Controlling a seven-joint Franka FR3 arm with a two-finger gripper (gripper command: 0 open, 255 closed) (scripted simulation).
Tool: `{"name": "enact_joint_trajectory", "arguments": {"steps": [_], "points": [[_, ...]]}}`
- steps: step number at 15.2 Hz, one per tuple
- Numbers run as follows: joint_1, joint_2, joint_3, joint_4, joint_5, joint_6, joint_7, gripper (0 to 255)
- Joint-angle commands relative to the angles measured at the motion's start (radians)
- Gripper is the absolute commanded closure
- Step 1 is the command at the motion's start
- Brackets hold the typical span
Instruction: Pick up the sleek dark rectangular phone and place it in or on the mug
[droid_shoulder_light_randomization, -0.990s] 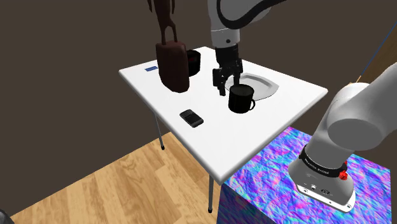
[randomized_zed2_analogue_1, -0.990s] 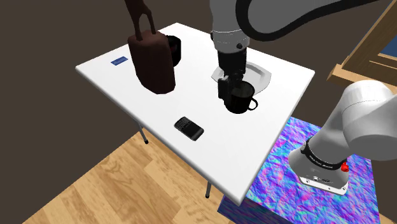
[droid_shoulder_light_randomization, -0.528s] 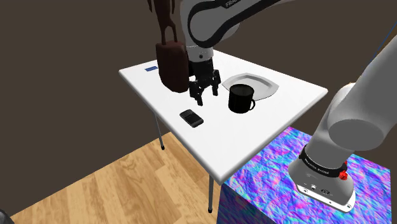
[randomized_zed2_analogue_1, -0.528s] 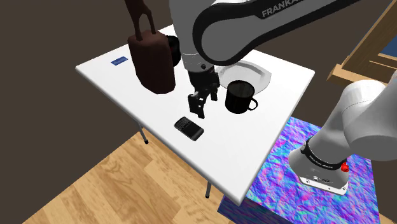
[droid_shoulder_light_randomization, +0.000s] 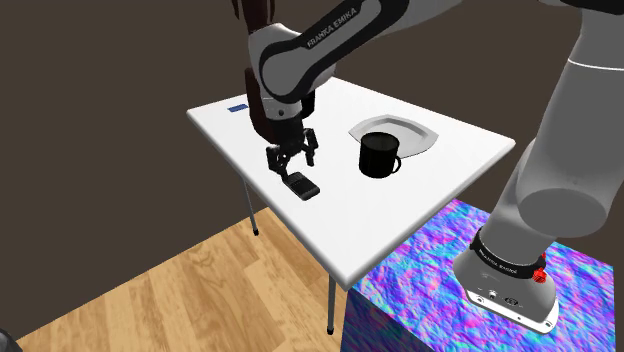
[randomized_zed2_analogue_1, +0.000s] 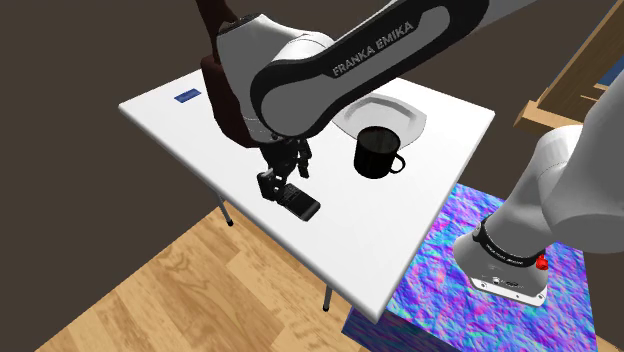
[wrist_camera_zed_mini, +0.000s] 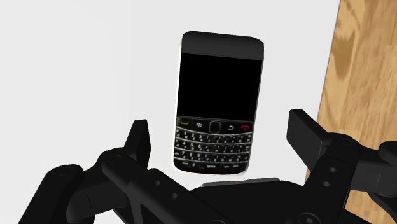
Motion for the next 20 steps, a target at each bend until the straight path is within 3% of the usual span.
{"name": "enact_joint_trajectory", "arguments": {"steps": [1, 6, 14, 15, 20], "points": [[0.003, 0.015, 0.002, -0.006, -0.002, 0.021, 0.005, 0], [0.007, 0.038, 0.003, -0.057, -0.006, 0.095, 0.008, 0], [0.007, 0.038, 0.003, -0.057, -0.006, 0.095, 0.008, 0], [0.007, 0.038, 0.003, -0.057, -0.006, 0.095, 0.008, 255], [0.007, 0.037, 0.003, -0.057, -0.006, 0.095, 0.008, 255]]}}
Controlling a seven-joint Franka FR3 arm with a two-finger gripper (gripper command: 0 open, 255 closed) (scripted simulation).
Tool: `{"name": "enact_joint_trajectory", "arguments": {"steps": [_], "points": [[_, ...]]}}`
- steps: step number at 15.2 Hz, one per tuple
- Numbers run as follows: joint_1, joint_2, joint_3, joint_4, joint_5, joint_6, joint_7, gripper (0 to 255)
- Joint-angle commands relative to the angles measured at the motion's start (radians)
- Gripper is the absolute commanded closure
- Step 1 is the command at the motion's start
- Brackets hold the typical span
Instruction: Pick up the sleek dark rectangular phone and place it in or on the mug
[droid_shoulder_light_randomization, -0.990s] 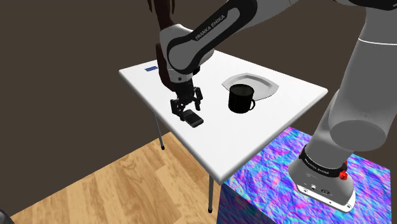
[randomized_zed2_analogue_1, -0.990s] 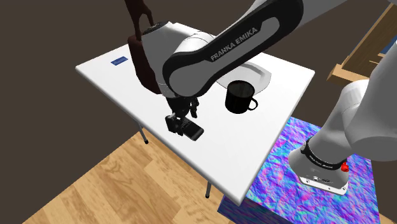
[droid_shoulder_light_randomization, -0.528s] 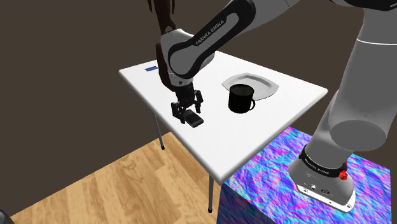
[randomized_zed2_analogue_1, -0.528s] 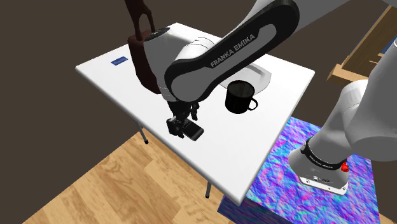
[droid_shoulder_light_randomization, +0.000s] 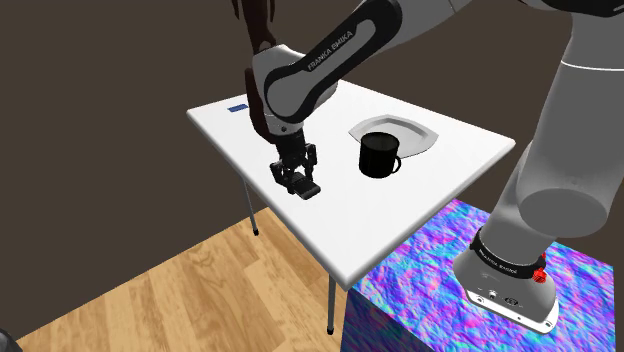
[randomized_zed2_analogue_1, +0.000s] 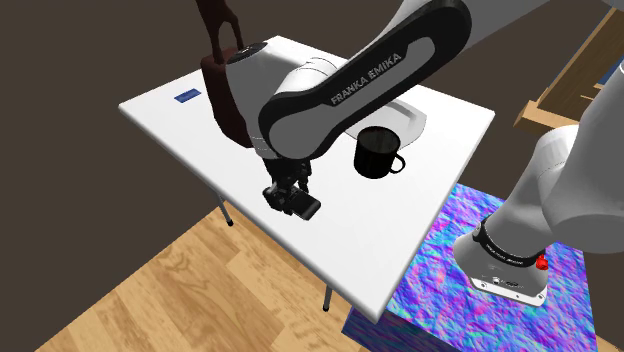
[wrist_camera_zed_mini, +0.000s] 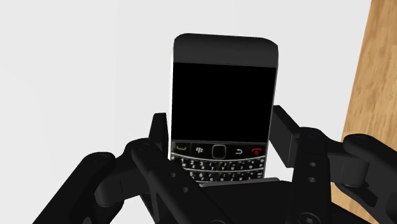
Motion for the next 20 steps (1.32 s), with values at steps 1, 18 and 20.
{"name": "enact_joint_trajectory", "arguments": {"steps": [1, 18, 20], "points": [[0.001, 0.001, 0.001, -0.001, 0.001, 0.0, 0.0, 255], [-0.005, -0.089, 0.002, 0.088, 0.019, -0.177, -0.005, 255], [-0.005, -0.099, 0.001, 0.104, 0.021, -0.203, -0.005, 255]]}}
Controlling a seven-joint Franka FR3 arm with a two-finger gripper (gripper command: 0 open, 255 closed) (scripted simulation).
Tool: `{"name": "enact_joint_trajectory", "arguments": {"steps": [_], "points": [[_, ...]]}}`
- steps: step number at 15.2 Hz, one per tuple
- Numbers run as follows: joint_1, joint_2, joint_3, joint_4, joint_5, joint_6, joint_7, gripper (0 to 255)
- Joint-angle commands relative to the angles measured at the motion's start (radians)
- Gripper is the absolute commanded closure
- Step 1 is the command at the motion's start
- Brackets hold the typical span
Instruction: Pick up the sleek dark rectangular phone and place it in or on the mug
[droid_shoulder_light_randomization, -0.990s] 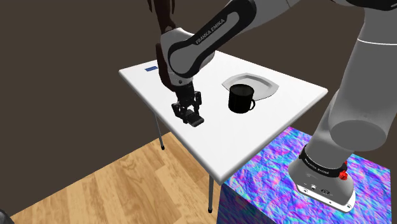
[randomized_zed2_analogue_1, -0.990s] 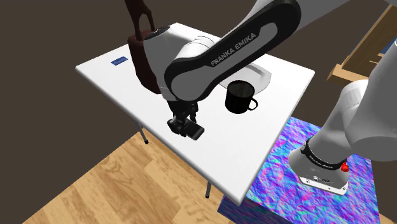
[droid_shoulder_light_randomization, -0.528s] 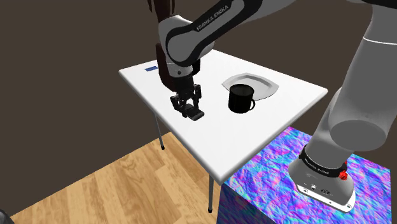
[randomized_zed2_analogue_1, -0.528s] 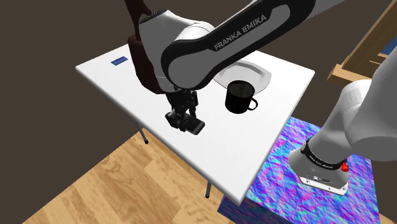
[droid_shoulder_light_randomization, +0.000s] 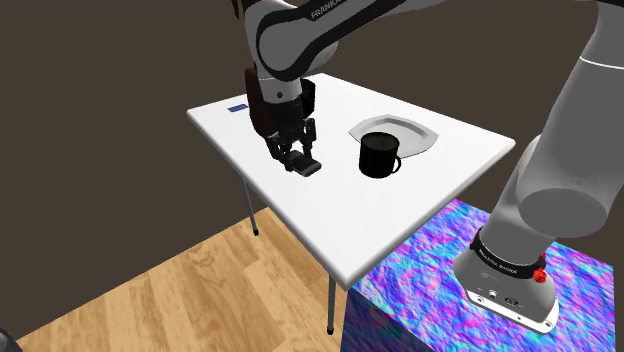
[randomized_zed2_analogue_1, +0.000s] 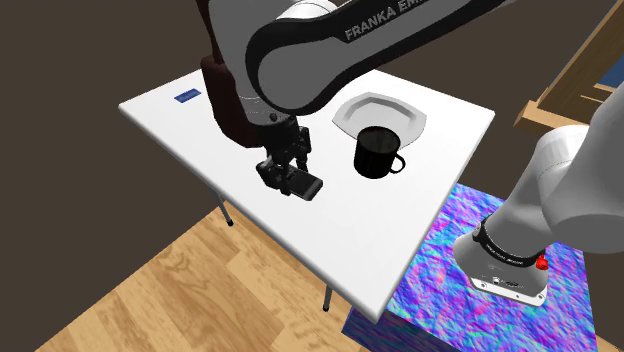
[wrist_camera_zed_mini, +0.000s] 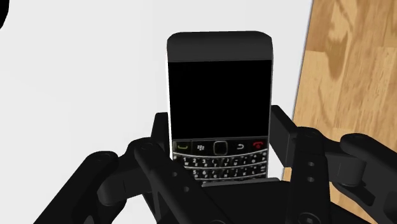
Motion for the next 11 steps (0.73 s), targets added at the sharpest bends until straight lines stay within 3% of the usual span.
{"name": "enact_joint_trajectory", "arguments": {"steps": [1, 11], "points": [[0.0, -0.01, 0.0, 0.014, 0.002, -0.024, 0.0, 255], [-0.003, -0.044, -0.002, 0.11, 0.007, -0.154, 0.003, 255]]}}
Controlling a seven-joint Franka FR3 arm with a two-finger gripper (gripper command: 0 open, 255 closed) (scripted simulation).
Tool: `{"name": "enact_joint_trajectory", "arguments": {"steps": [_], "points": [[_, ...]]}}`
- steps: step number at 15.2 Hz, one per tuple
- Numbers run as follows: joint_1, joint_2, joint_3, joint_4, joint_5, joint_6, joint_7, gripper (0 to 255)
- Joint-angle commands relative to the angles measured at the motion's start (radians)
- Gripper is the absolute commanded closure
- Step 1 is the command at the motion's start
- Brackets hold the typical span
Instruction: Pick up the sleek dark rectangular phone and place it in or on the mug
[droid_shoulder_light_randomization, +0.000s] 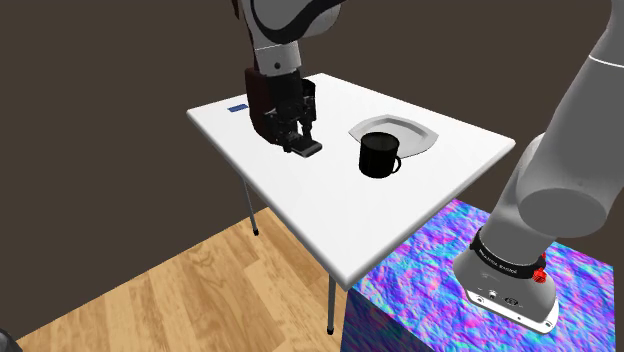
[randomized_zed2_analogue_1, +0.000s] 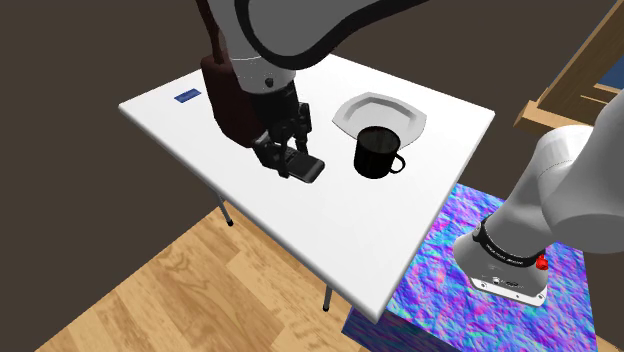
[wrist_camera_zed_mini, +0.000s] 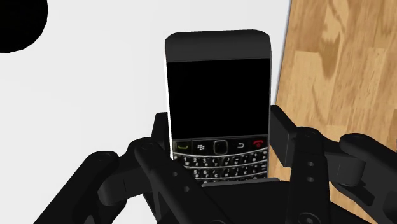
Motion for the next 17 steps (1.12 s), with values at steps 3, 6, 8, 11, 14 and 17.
{"name": "enact_joint_trajectory", "arguments": {"steps": [3, 6, 8, 11, 14, 17], "points": [[0.0, -0.007, 0.0, 0.047, 0.001, -0.054, 0.004, 255], [0.0, -0.011, 0.0, 0.08, 0.002, -0.091, 0.006, 255], [-0.018, -0.077, -0.019, 0.007, 0.009, -0.085, -0.034, 255], [-0.042, -0.17, -0.051, -0.093, 0.013, -0.081, -0.095, 255], [-0.064, -0.258, -0.087, -0.181, 0.008, -0.084, -0.156, 255], [-0.087, -0.341, -0.126, -0.26, -0.005, -0.092, -0.217, 255]]}}
